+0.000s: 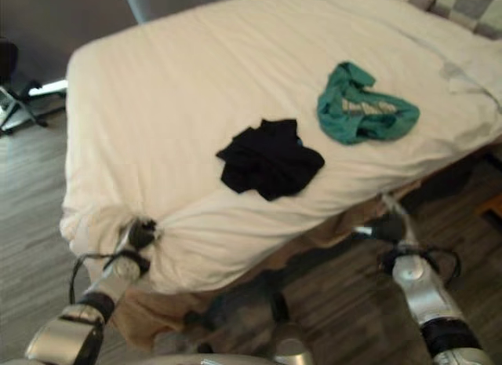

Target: Tidy up the quilt and then pick up the clothes from the bed and put them into the laundry hamper.

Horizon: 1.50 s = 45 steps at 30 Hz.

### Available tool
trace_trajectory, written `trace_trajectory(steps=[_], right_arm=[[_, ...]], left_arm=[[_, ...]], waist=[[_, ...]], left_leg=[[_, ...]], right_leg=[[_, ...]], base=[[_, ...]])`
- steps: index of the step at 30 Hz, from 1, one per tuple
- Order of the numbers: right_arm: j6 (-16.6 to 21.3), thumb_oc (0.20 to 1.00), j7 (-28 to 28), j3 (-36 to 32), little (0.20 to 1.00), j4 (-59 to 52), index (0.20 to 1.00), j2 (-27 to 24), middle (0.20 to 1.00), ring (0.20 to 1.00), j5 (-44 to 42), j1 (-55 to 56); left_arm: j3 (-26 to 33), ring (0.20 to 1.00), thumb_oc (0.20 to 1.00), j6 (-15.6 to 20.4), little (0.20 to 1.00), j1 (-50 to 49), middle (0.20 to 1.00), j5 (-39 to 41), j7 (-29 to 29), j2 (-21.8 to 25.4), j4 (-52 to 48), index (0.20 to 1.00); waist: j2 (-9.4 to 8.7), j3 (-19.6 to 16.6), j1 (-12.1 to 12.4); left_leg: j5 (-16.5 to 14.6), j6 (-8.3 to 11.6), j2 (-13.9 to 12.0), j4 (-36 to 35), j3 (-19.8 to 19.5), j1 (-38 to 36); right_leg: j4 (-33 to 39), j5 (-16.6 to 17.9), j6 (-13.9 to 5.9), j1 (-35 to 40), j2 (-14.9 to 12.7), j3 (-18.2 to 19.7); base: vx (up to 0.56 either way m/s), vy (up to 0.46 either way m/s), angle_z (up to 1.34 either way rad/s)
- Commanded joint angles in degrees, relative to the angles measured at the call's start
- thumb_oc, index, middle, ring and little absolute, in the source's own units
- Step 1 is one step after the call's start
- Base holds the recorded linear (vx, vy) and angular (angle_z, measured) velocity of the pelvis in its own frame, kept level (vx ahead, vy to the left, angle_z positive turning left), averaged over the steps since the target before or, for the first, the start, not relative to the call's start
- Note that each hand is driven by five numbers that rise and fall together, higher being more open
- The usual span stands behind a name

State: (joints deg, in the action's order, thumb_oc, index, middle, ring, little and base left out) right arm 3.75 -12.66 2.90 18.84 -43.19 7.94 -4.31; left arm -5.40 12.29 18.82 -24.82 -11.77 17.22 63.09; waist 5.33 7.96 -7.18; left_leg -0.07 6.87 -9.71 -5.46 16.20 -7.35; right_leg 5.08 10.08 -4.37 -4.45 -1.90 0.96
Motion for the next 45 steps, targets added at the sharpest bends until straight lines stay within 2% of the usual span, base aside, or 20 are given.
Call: trace_trajectory(steps=[1, 4, 5, 7, 8, 9, 10, 11, 17, 18, 25, 26, 28, 30, 31, 33, 34, 37, 43, 45], right_arm=[[2.61, 1.0, -2.49, -1.02, 1.0, -3.73, 1.0, 3.68, 1.0, 1.0, 2.9, -7.84], [2.72, 1.0, -2.14, 1.72, 1.0, -5.69, 1.0, 4.02, 1.0, 1.0, 2.14, -13.37], [2.24, 1.0, -1.61, 6.07, 1.0, -4.43, 1.0, 5.08, 1.0, 1.0, 1.76, -20.51], [1.32, 1.0, -1.2, 11.26, 1.0, -1.47, 1.0, 5.8, 1.0, 1.0, 2.99, -28.51], [0.85, 0.677, -0.96, 13.57, 0.677, 0.24, 0.677, 6.76, 0.677, 0.677, 3.02, -32.36], [0.62, 0.46, -0.93, 15.67, 0.46, 2.04, 0.46, 7.28, 0.46, 0.46, 3.02, -36.24], [0.64, 0.373, -0.95, 15.73, 0.373, 2.11, 0.373, 7.29, 0.373, 0.373, 3.01, -36.32], [0.1, 0.2, -0.41, 19.7, 0.2, 7.89, 0.2, 8.79, 0.2, 0.2, 2.88, -43.18], [0.32, 0.2, 1.18, 26.77, 0.2, 19.86, 0.2, 12.31, 0.2, 0.2, 2.22, -53.87], [0.38, 0.2, 2.2, 28.25, 0.2, 22.33, 0.2, 14.17, 0.2, 0.2, 1.88, -54.89], [0.7, 0.2, 4.21, 30.16, 0.2, 25.37, 0.2, 18.09, 0.2, 0.2, -0.01, -53.4], [1.21, 0.2, 4.92, 31.18, 0.2, 24.98, 0.2, 21.4, 0.2, 0.2, -0.87, -50.5], [1.46, 0.2, 5.45, 31.83, 0.2, 24.5, 0.2, 24.16, 0.2, 0.2, -1.42, -47.63], [1.65, 0.2, 5.71, 32.62, 0.2, 24.21, 0.2, 25.83, 0.2, 0.2, -1.21, -45.98], [2.08, 0.2, 7.04, 34.67, 0.2, 23.64, 0.2, 30.19, 0.2, 0.2, -2.27, -42.04], [2.7, 0.2, 9.11, 37.82, 0.2, 23.66, 0.2, 33.76, 0.2, 0.2, -3.69, -38.37], [2.71, 0.2, 9.11, 37.82, 0.2, 23.66, 0.2, 33.76, 0.2, 0.2, -3.69, -38.37], [3.74, 0.2, 16.84, 44.76, 0.2, 22.31, 0.2, 38.24, 0.2, 0.2, -12.97, -30.74], [6.31, 0.2, 21.65, 50.55, 0.2, 9.38, 0.2, 35.99, 0.2, 0.2, -24.0, -27.38], [9.12, 0.2, 20.09, 48.22, 0.2, -2.92, 0.2, 31.78, 0.2, 0.2, -30.2, -29.55]], left_arm=[[2.09, 1.0, 1.0, -12.98, 1.0, -21.56, 1.0, 2.24, 4.2, 8.05, 21.1, 1.0], [1.82, 1.0, 1.0, -13.24, 1.0, -23.36, 1.0, 1.98, 5.08, 6.64, 21.22, 1.0], [-0.16, 1.0, 1.0, -12.87, 1.0, -24.76, 1.0, 1.89, 5.89, 5.11, 20.38, 1.0], [-2.15, 1.0, 1.0, -12.26, 1.0, -25.79, 1.0, 2.51, 6.26, 3.35, 18.33, 1.0], [-3.31, 1.0, 1.0, -11.85, 1.0, -26.19, 1.0, 3.01, 6.47, 2.65, 17.1, 1.0], [-4.31, 1.0, 1.0, -11.46, 1.0, -26.48, 1.0, 3.58, 6.69, 2.06, 16.13, 1.0], [-4.28, 1.0, 1.0, -11.46, 1.0, -26.47, 1.0, 3.58, 6.69, 2.03, 16.13, 1.0], [-7.58, 1.0, 1.0, -10.35, 1.0, -26.21, 1.0, 4.66, 7.44, 1.63, 14.12, 1.0], [-11.92, 1.0, 1.0, -8.62, 1.0, -25.36, 1.0, 6.62, 8.35, 2.17, 11.19, 1.0], [-12.04, 1.0, 1.0, -8.65, 1.0, -25.53, 1.0, 6.8, 7.86, 3.0, 11.87, 1.0], [-6.89, 1.0, 1.0, -10.73, 1.0, -27.18, 1.0, 5.67, 5.58, 6.83, 19.04, 1.0], [-5.92, 1.0, 1.0, -10.97, 1.0, -27.64, 1.0, 4.89, 5.38, 7.55, 19.88, 1.0], [-5.99, 1.0, 1.0, -9.95, 1.0, -26.85, 1.0, 5.43, 4.97, 7.15, 18.28, 1.0], [-6.07, 1.0, 1.0, -9.59, 1.0, -26.17, 1.0, 6.44, 4.62, 6.66, 17.09, 1.0], [-7.13, 1.0, 1.0, -8.74, 1.0, -23.94, 1.0, 9.07, 4.15, 4.86, 14.78, 1.0], [-8.78, 1.0, 1.0, -7.84, 1.0, -21.68, 1.0, 10.61, 3.42, 3.05, 12.76, 1.0], [-8.78, 1.0, 1.0, -7.84, 1.0, -21.68, 1.0, 10.61, 3.42, 3.05, 12.76, 1.0], [-13.49, 1.0, 1.0, -5.38, 1.0, -17.92, 1.0, 12.87, 2.69, 0.39, 7.61, 1.0], [-18.08, 1.0, 1.0, -4.69, 1.0, -13.21, 1.0, 14.22, 1.96, -0.88, 4.32, 1.0], [-18.31, 1.0, 1.0, -4.73, 1.0, -9.71, 1.0, 14.88, 0.55, -0.02, 3.69, 1.0]], waist=[[-7.4, 5.35, 6.76], [-7.52, 5.75, 8.4], [-7.4, 6.23, 10.68], [-6.93, 7.0, 12.61], [-6.56, 7.51, 13.43], [-6.22, 7.95, 13.81], [-6.21, 7.96, 13.74], [-5.3, 8.93, 15.17], [-2.74, 10.41, 17.12], [-1.7, 10.53, 17.88], [1.55, 11.92, 19.53], [2.94, 12.95, 20.14], [3.31, 13.31, 20.18], [3.33, 13.48, 20.15], [3.0, 13.87, 19.85], [2.52, 14.09, 19.44], [2.52, 14.09, 19.43], [1.07, 13.82, 18.84], [-1.48, 12.86, 17.02], [-4.05, 12.82, 14.86]], left_leg=[[-0.95, -0.91, 2.59, 0.46, -1.83, 2.65], [-0.75, -1.09, 2.64, 0.46, -2.66, 3.17], [-0.4, -1.23, 2.77, 0.46, -3.66, 4.07], [0.13, -1.31, 2.91, 0.46, -4.69, 5.22], [0.49, -1.36, 3.03, 0.46, -5.32, 5.9], [0.82, -1.37, 3.11, 0.46, -5.84, 6.61], [0.82, -1.37, 3.11, 0.46, -5.87, 6.64], [1.63, -1.27, 3.36, 0.46, -7.01, 8.1], [3.24, -0.92, 4.3, 0.46, -9.78, 11.62], [3.69, -0.78, 4.67, 0.46, -10.63, 12.58], [5.07, -0.38, 5.8, 0.46, -13.21, 15.59], [5.57, -0.21, 5.92, 0.46, -13.69, 16.74], [5.74, -0.18, 6.02, 0.46, -13.8, 17.35], [5.84, -0.14, 6.06, 0.46, -13.75, 17.69], [5.96, -0.1, 6.01, 0.46, -13.66, 18.18], [5.93, -0.08, 5.87, 0.46, -13.4, 18.29], [5.93, -0.08, 5.87, 0.46, -13.4, 18.29], [5.77, 0.04, 5.58, 0.46, -12.94, 17.98], [5.28, 0.24, 4.83, 0.46, -11.97, 16.56], [4.7, 0.33, 3.67, 0.46, -10.25, 14.93]], right_leg=[[-0.68, -6.59, -5.6, 4.36, -6.4, -2.16], [-0.65, -6.61, -5.48, 4.28, -6.57, -2.66], [-0.55, -6.55, -5.39, 4.05, -6.73, -3.28], [-0.39, -6.45, -5.28, 3.7, -6.98, -3.98], [-0.34, -6.36, -5.21, 3.41, -7.1, -4.31], [-0.31, -6.24, -5.22, 3.08, -7.22, -4.68], [-0.31, -6.24, -5.21, 3.08, -7.22, -4.72], [-0.23, -5.99, -5.2, 2.31, -7.51, -5.55], [-0.34, -5.45, -5.35, 0.55, -8.22, -7.93], [-0.4, -5.36, -5.44, 0.35, -8.65, -8.97], [-1.07, -5.23, -5.61, -1.09, -9.63, -11.29], [-1.45, -5.14, -5.66, -2.01, -9.98, -11.73], [-1.53, -5.1, -5.6, -2.53, -10.05, -11.93], [-1.53, -5.04, -5.58, -2.85, -9.97, -11.96], [-1.4, -4.89, -5.57, -3.28, -9.87, -11.83], [-1.28, -4.91, -5.54, -3.47, -9.71, -11.57], [-1.28, -4.92, -5.54, -3.47, -9.71, -11.57], [-0.89, -5.15, -5.54, -2.96, -9.52, -11.48], [-0.79, -5.75, -5.51, -2.02, -8.82, -10.71], [-1.15, -6.02, -5.44, -1.87, -7.83, -9.11]], base=[[-0.03, -0.01, 0.12], [-0.05, -0.016, 0.09], [-0.07, -0.018, 0.0], [-0.09, -0.017, -0.07], [-0.09, -0.01, -0.12], [-0.06, -0.007, 0.0], [-0.09, 0.006, 0.31], [-0.07, 0.005, 0.58], [-0.06, -0.002, 0.44], [-0.03, -0.002, 0.44], [-0.04, 0.013, 0.21], [-0.07, 0.009, 0.07], [-0.06, 0.008, -0.01], [-0.01, -0.006, 0.07], [-0.02, -0.009, 0.2], [-0.01, -0.005, 0.4], [-0.01, -0.003, 0.41], [-0.01, -0.011, 0.21], [0.01, -0.003, 0.12], [0.02, -0.032, -0.08]])
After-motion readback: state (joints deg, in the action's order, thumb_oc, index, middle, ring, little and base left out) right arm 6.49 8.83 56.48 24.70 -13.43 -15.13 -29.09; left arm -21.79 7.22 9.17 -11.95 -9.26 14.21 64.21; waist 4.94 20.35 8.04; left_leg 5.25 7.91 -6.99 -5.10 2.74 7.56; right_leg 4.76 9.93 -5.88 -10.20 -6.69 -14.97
